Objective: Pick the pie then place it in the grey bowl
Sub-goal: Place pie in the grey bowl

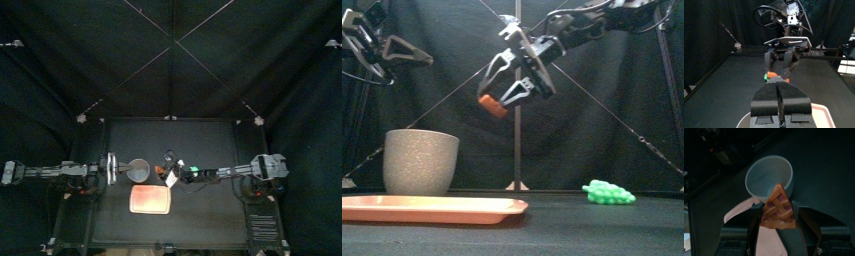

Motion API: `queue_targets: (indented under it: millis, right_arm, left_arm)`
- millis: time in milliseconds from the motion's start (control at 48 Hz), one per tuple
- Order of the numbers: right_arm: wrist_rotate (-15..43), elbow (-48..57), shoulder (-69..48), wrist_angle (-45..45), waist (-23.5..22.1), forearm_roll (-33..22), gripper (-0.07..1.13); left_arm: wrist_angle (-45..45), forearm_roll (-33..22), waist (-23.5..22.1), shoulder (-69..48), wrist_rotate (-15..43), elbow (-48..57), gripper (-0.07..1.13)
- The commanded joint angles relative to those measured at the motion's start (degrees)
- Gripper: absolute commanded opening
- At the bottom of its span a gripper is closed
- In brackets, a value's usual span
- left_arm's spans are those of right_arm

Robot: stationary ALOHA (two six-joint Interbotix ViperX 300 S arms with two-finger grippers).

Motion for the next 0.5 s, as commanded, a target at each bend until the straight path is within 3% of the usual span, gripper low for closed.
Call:
queue_targets:
  millis: [21,292,500]
  right_arm:
    - [-0.35,-6.24,3.08,-3.52,-2.64,-1.41,0.56]
    - [-0.44,-14.15,10.46,-8.88,-5.01,-1.76,0.58]
    - [-0.44,-16.35,12.83,-12.66,-5.62,-1.49,0.78]
  left_arm:
    - [-0.62,0.44,0.09,0.09,0.0,-0.88,0.13]
    - [-0.62,0.53,0.09,0.0,0.0,-0.88,0.13]
    - [-0.97,0.44,0.09,0.0,0.0,-0.97,0.13]
